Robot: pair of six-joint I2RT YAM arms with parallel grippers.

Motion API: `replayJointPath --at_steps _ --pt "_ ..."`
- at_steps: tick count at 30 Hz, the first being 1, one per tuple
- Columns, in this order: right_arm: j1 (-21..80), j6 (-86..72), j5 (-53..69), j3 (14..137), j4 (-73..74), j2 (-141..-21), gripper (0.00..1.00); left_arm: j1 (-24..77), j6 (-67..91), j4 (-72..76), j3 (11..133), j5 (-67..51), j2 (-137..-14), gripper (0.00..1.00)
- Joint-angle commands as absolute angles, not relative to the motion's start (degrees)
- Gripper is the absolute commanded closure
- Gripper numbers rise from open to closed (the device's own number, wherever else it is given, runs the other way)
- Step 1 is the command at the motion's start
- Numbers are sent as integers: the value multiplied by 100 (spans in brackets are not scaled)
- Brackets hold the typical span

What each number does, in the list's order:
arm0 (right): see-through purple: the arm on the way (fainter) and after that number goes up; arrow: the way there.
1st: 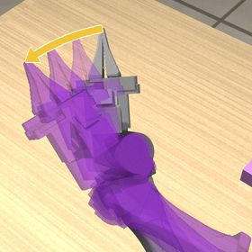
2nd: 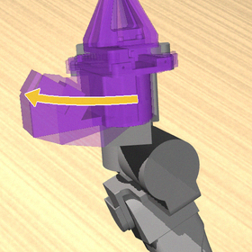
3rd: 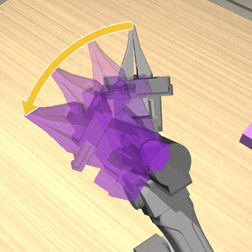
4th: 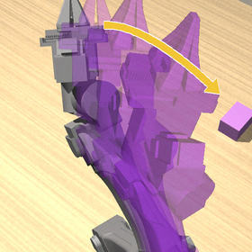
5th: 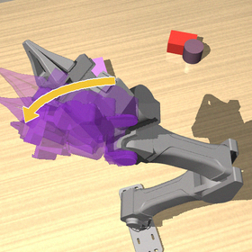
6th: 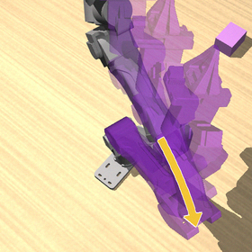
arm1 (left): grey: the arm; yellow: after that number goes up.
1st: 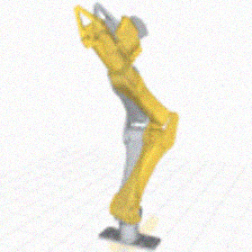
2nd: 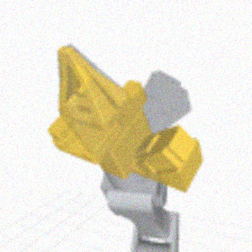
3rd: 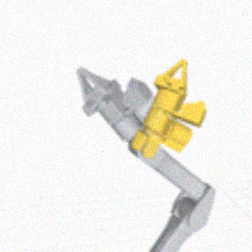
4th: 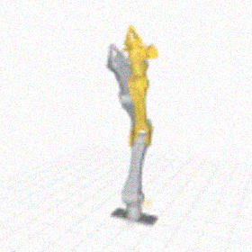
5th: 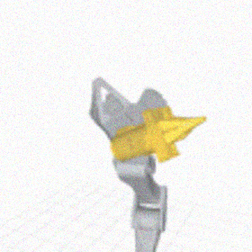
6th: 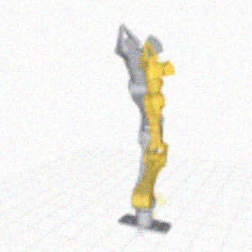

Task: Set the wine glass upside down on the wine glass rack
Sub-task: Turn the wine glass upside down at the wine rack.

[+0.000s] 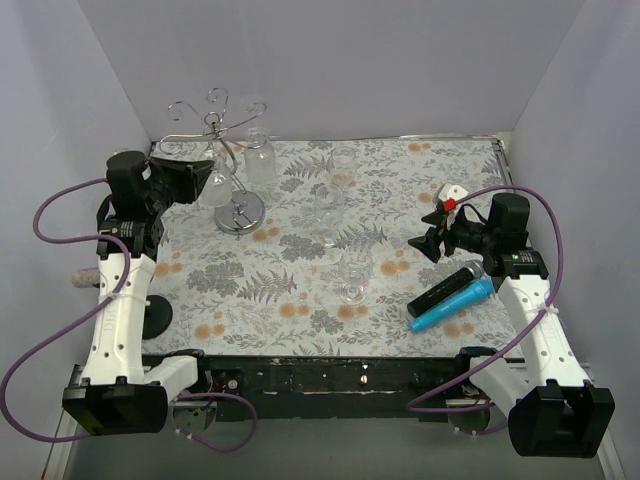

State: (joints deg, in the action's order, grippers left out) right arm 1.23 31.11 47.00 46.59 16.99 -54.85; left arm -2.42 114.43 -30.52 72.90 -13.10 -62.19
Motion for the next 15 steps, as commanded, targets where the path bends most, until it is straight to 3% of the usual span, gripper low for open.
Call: replayJointPath --at_steps 1,9,15 --pt "114 3155 4746 4676 1661 -5449 29 -255 11839 -2549 7269 -1757 -6152 100" --pt "123 3164 4711 4685 1679 -5441 29 -255 11812 -2487 7269 -1854 -6249 100" --pt "123 3173 4702 4685 1687 -5440 29 -255 11830 -2408 7067 -1951 -6179 91"
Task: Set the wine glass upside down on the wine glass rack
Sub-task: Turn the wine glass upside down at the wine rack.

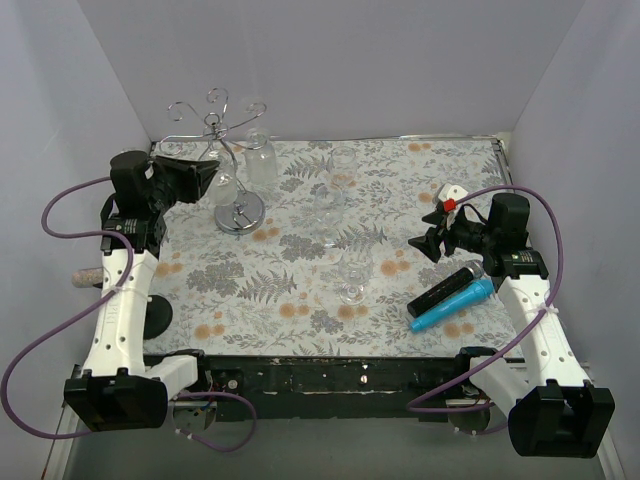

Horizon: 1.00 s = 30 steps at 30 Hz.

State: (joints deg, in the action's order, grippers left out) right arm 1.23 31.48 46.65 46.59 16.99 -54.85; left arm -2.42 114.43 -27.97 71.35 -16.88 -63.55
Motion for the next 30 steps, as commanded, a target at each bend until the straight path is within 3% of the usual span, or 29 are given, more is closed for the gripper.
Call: replayJointPath --at_steps 1,15,23,30 --pt "123 3182 4702 4685 1679 -5440 29 -255 11839 -2400 7023 -1969 -6153 89" --pt "114 3190 4685 4667 1652 -5432 29 -264 11865 -2382 6856 -2100 -5977 64" --pt "114 3190 4641 4632 1608 -5379 29 -255 11865 -2487 6759 -2215 -5661 35" --pt "123 3199 4702 4632 1635 -5396 28 -255 11751 -2610 6732 -2364 -5423 17"
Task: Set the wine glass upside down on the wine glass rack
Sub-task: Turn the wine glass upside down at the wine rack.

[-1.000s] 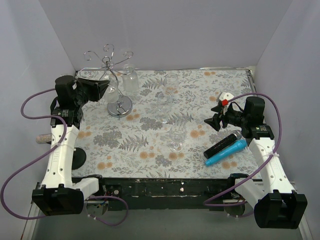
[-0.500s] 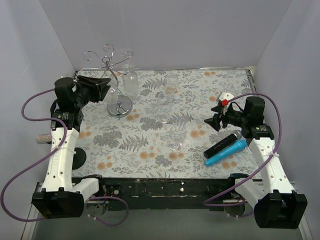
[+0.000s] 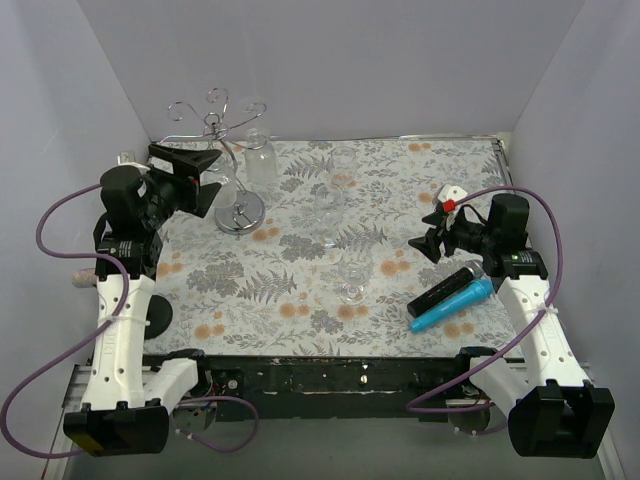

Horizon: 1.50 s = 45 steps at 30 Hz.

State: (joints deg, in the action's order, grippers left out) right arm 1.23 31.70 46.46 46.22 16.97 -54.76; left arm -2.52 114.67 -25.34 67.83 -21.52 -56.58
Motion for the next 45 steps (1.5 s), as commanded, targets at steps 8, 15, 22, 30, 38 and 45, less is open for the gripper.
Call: replayJointPath --at_steps 8,15,22,30,38,45 --pt "123 3296 4728 4641 1696 -5458 28 -255 11225 -2751 6688 -2663 -5195 2" --pt "123 3419 4869 4658 1802 -5511 29 -264 10407 -2856 6724 -2821 -4878 2" --pt "106 3594 5045 4711 1977 -5598 30 -255 9458 -3014 6601 -2822 -4369 2" --pt "53 3577 5036 4877 2065 -5809 30 -264 8132 -3620 6592 -2540 -3850 2" --pt "53 3919 4720 5396 2785 -5836 30 -255 7427 -3762 6197 -2215 -3095 2" --pt "61 4192 4579 5748 3366 -5669 29 -246 7400 -3551 5328 -2144 -2304 2"
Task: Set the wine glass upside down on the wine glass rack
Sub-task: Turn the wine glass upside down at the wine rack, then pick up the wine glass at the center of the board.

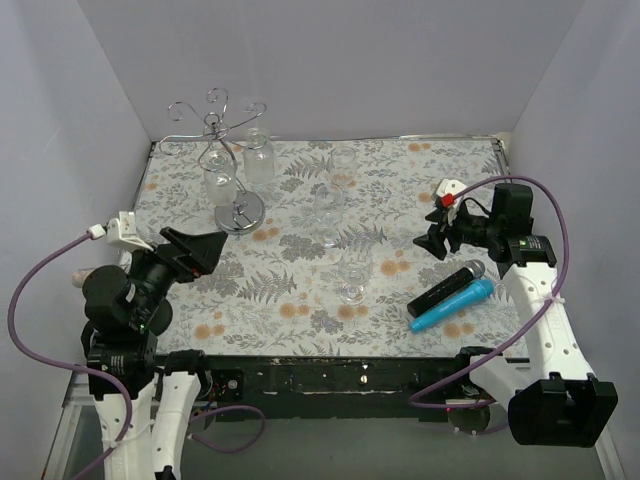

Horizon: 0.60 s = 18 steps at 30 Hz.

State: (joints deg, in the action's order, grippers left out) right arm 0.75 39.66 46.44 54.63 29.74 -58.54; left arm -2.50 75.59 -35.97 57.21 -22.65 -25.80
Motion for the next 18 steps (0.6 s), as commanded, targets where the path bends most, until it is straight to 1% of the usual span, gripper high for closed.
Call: replayJointPath --at_steps 1,10,18 --pt "53 4201 4553 5731 3375 -5617 29 -246 7418 -3507 5196 -2214 -2224 2" --pt "53 4184 4579 5765 3436 -5572 29 -237 7304 -3130 4229 -2522 -1486 2" --pt "53 3868 4737 5985 3340 -5704 29 -141 7031 -2242 3508 -2839 -1081 2"
